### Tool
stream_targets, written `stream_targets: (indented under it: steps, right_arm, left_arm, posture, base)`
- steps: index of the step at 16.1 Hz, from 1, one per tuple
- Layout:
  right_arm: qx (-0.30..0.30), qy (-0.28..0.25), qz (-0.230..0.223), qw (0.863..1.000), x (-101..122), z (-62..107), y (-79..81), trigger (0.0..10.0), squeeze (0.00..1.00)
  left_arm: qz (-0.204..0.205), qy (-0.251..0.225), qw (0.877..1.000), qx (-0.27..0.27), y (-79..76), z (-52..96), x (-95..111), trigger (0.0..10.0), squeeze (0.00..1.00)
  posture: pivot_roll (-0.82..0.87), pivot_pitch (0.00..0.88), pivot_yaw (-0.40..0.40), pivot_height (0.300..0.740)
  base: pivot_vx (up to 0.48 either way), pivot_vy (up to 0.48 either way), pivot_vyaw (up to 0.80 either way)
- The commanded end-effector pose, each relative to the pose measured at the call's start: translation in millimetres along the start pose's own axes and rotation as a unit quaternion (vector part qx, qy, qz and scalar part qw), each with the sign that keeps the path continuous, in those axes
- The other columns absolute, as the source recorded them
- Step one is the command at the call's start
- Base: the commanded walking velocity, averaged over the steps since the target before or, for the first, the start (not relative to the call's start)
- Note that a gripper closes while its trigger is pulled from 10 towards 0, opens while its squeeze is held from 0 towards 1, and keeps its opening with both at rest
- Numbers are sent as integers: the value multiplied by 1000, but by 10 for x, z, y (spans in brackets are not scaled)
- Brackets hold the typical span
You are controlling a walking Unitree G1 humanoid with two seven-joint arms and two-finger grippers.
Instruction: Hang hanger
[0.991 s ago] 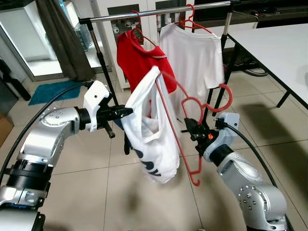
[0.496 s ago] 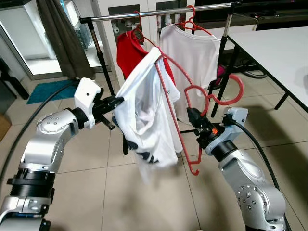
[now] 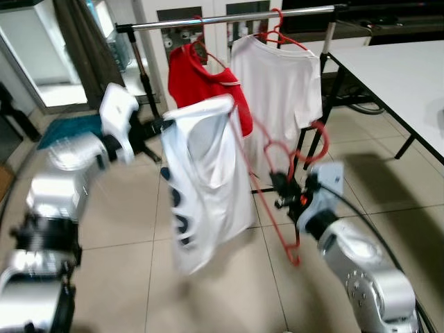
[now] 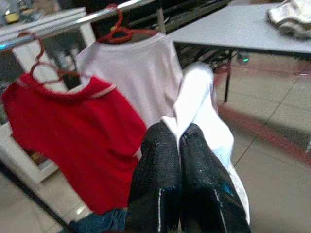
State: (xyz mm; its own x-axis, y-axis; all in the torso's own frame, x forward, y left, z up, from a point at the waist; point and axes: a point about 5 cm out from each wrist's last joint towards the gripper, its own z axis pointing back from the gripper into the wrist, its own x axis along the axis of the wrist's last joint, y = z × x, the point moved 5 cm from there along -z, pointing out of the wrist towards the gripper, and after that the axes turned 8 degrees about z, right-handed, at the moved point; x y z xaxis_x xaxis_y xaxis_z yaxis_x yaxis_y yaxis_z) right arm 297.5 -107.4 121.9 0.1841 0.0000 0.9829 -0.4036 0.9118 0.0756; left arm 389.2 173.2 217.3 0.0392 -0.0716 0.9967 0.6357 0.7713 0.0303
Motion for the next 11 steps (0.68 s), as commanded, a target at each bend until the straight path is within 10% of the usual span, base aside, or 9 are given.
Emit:
stream_targets:
  steps: [1,11]
  right_arm:
    - [12,9,-1,1000,-19,4,63,0,0]
    - [125,111,-35,985,-228,345,537,0,0]
  left_arm:
    - [9,3,1000,-4,41,28,16,0,0]
    - [-17,136,986,-99,-155,-197,-456,0,0]
  posture:
    - [-134,0,117,740]
    - [-148,29,163,740]
  base:
    - [0,0,0]
    - [0,0,0]
